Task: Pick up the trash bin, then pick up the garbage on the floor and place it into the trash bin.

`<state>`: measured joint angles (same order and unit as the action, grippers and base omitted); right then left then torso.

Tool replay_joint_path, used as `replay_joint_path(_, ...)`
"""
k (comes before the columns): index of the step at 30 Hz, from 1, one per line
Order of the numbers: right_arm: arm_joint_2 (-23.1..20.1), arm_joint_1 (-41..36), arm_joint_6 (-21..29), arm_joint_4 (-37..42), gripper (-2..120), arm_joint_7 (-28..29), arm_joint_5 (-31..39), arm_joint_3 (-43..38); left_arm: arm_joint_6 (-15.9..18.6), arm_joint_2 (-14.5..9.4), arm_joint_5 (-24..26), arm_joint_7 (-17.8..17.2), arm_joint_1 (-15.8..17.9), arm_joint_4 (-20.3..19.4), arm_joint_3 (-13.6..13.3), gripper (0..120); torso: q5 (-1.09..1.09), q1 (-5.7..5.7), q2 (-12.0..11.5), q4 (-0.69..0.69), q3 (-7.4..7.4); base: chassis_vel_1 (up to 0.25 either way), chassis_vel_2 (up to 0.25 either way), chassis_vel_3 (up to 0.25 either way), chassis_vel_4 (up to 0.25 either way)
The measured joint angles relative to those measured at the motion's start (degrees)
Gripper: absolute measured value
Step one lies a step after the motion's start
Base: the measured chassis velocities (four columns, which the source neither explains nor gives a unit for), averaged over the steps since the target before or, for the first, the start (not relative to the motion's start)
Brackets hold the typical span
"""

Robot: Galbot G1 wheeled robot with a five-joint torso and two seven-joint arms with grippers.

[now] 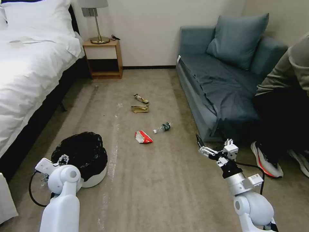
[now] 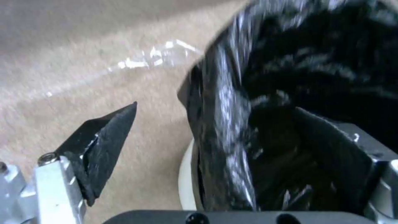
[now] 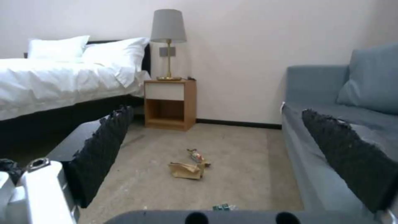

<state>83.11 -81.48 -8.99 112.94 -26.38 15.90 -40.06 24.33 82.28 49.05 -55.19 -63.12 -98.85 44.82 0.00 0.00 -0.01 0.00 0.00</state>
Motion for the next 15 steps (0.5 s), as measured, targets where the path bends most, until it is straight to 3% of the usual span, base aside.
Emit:
replay_joint_path(7, 0.8, -0.2, 0.2, 0.5, 100, -1.3, 0.0, 0.6, -0.6, 0.2, 1.2, 2.6, 1.1, 3.0, 0.0, 98, 0.06, 0.0, 0.0, 0.01, -0.01, 0.0, 0.0, 0.0, 0.0)
replay_joint_path(13, 1.0, -0.4, -0.2, -0.4, 100, -2.0, -0.3, 0.7, -1.9, 0.1, 0.9, 3.7, 1.3, 3.8, 0.0, 81, 0.05, 0.0, 0.0, 0.01, -0.02, 0.0, 0.0, 0.0, 0.0)
replay_joint_path(15, 1.0, -0.5, -0.3, -0.6, 100, -2.3, -0.3, 0.6, -2.3, 0.1, 0.8, 4.0, 1.2, 4.1, 0.0, 68, 0.04, 0.0, 0.0, 0.0, -0.02, 0.0, 0.0, 0.0, 0.0)
